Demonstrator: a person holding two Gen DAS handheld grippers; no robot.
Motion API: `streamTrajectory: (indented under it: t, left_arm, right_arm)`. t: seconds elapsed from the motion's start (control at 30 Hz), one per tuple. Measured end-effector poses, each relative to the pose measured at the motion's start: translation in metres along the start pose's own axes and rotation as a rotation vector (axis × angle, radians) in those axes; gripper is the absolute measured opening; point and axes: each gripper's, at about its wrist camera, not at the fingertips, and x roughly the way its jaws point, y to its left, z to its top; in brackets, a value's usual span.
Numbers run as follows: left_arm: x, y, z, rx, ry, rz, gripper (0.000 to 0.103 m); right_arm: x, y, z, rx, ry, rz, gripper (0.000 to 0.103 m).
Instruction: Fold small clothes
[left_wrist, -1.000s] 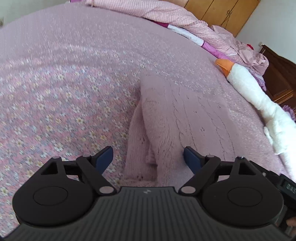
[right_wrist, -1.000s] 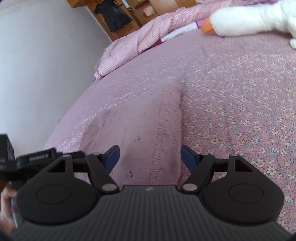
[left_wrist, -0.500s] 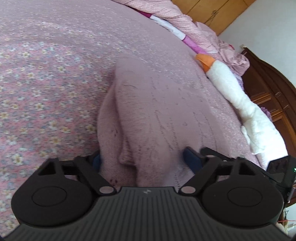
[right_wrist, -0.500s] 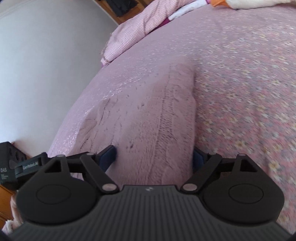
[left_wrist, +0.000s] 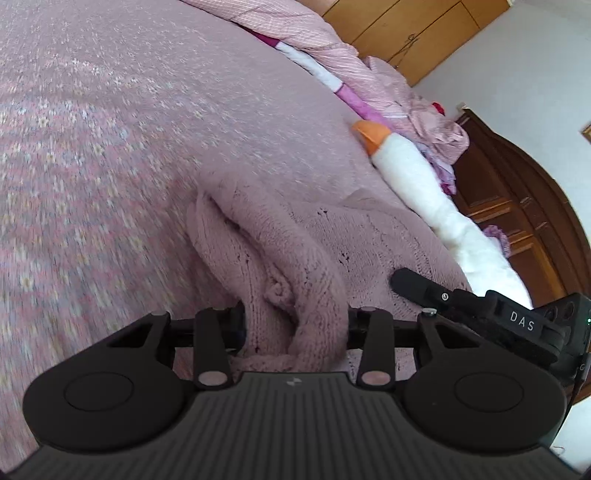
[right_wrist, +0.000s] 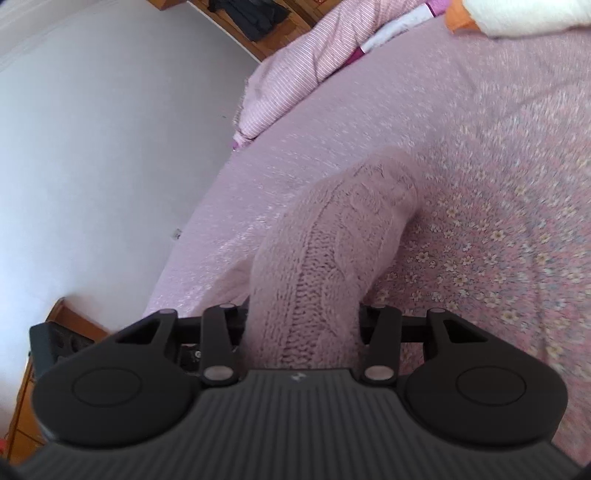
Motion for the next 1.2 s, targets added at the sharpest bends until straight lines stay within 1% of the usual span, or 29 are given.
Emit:
streamTrajectory:
  t: [0.13, 0.23, 0.37, 0.43, 0.53, 0.57, 0.63, 0.67, 0.73, 0.87, 0.93, 0.97, 1.0, 1.03, 1.07, 1.1, 1.13, 1.2]
  left_arm:
    - [-0.023, -0.023, -0.034, 0.028, 0.016, -0.032, 0.046]
    - [-0.030, -0.039, -0.065, 0.042, 0.038, -0.047, 0.046]
    - [-0.030, -0.051, -0.104, 0.079, 0.072, -0.033, 0.046]
    - [-0.026, -0.054, -0.121, 0.102, 0.096, -0.011, 0.046]
    - [-0.018, -0.053, -0.137, 0.141, 0.130, 0.067, 0.047]
    - [-0.018, -0.053, -0.141, 0.155, 0.132, 0.092, 0.052]
    - [-0.021, -0.053, -0.147, 0.170, 0.123, 0.119, 0.057]
    - [-0.023, -0.055, -0.149, 0.183, 0.117, 0.131, 0.061]
    - [-0.029, -0.060, -0.152, 0.219, 0.103, 0.165, 0.066]
    - [-0.040, -0.071, -0.153, 0.306, 0.062, 0.234, 0.070]
    - [-0.047, -0.076, -0.156, 0.348, 0.033, 0.276, 0.071]
    - [-0.050, -0.078, -0.158, 0.368, 0.019, 0.295, 0.071]
    - [-0.050, -0.079, -0.156, 0.384, 0.010, 0.310, 0.071]
    - [-0.051, -0.082, -0.158, 0.396, 0.006, 0.325, 0.071]
    - [-0.050, -0.082, -0.159, 0.408, 0.006, 0.344, 0.071]
    - [-0.048, -0.082, -0.158, 0.416, 0.010, 0.363, 0.071]
    - [-0.046, -0.081, -0.158, 0.422, 0.012, 0.385, 0.071]
    - [-0.040, -0.078, -0.158, 0.425, 0.008, 0.427, 0.071]
  right_arm:
    - [-0.040, 0.005, -0.015, -0.017, 0.012, -0.014, 0.047]
    - [-0.069, 0.002, -0.030, -0.013, 0.014, -0.035, 0.047]
    - [-0.098, -0.007, -0.056, -0.007, 0.012, -0.081, 0.047]
    - [-0.104, -0.014, -0.070, -0.009, 0.017, -0.113, 0.047]
    - [-0.100, -0.025, -0.086, -0.012, 0.043, -0.173, 0.050]
    - [-0.096, -0.029, -0.092, -0.015, 0.058, -0.198, 0.051]
    - [-0.090, -0.034, -0.101, -0.046, 0.078, -0.246, 0.057]
    - [-0.090, -0.035, -0.106, -0.059, 0.074, -0.265, 0.059]
    - [-0.095, -0.034, -0.111, -0.083, 0.055, -0.275, 0.063]
    - [-0.109, -0.026, -0.111, -0.142, 0.039, -0.311, 0.063]
    - [-0.122, -0.019, -0.115, -0.184, 0.002, -0.343, 0.063]
    - [-0.130, -0.015, -0.118, -0.213, -0.033, -0.362, 0.063]
    - [-0.135, -0.011, -0.120, -0.247, -0.070, -0.382, 0.061]
    - [-0.139, -0.007, -0.123, -0.279, -0.102, -0.400, 0.054]
    - [-0.142, -0.002, -0.126, -0.306, -0.116, -0.414, 0.045]
    - [-0.140, -0.001, -0.128, -0.318, -0.113, -0.418, 0.027]
    - [-0.135, -0.002, -0.129, -0.321, -0.098, -0.411, 0.022]
    - [-0.124, -0.008, -0.132, -0.320, -0.067, -0.400, 0.021]
